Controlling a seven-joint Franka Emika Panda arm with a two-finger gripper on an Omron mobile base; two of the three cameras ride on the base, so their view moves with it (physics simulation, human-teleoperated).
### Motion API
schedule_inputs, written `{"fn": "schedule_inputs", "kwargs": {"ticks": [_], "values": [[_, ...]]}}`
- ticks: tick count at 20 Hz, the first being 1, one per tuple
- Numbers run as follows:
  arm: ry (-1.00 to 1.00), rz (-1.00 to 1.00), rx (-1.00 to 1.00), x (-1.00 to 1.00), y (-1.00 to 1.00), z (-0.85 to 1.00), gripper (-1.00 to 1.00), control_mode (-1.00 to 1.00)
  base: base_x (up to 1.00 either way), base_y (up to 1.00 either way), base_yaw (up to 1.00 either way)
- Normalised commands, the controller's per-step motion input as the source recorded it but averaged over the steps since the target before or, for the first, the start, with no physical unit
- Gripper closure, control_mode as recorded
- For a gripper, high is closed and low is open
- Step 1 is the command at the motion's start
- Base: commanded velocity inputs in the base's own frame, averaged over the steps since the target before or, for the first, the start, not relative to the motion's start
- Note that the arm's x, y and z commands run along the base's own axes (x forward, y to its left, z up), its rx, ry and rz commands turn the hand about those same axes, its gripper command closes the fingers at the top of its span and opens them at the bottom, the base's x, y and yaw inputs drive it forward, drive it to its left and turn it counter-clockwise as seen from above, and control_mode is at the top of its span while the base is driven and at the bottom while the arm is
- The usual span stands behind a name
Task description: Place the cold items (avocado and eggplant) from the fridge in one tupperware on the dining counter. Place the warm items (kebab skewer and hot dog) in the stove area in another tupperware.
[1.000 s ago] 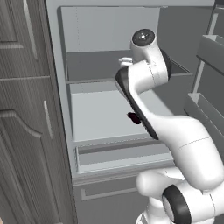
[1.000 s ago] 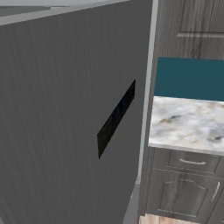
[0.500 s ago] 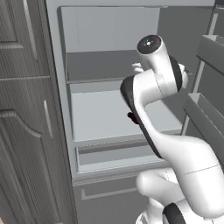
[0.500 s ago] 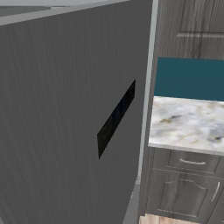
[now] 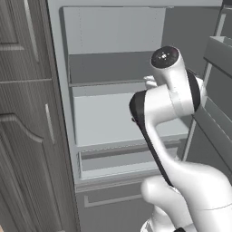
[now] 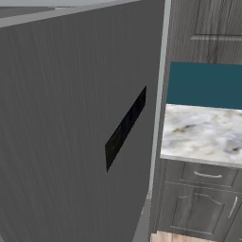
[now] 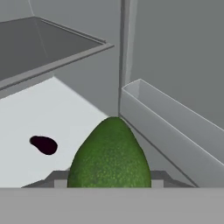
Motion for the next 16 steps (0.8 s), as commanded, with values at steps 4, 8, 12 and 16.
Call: {"fn": "schedule_inputs", "kwargs": {"ticks": [4,8,12,16], "values": [[0.00,-0.07,0.00,-0.32,-0.01,-0.05,1.00,-1.00,0.00,0.00,0.00],[0.02,-0.01,0.00,-0.04,0.00,0.00,1.00,-1.00,0.00,0.00,0.00],[0.02,0.00,0.00,-0.03,0.00,0.00,1.00,-1.00,0.00,0.00,0.00],[0.01,0.00,0.00,-0.06,0.00,-0.02,1.00,1.00,-0.35,0.14,-0.01]]}}
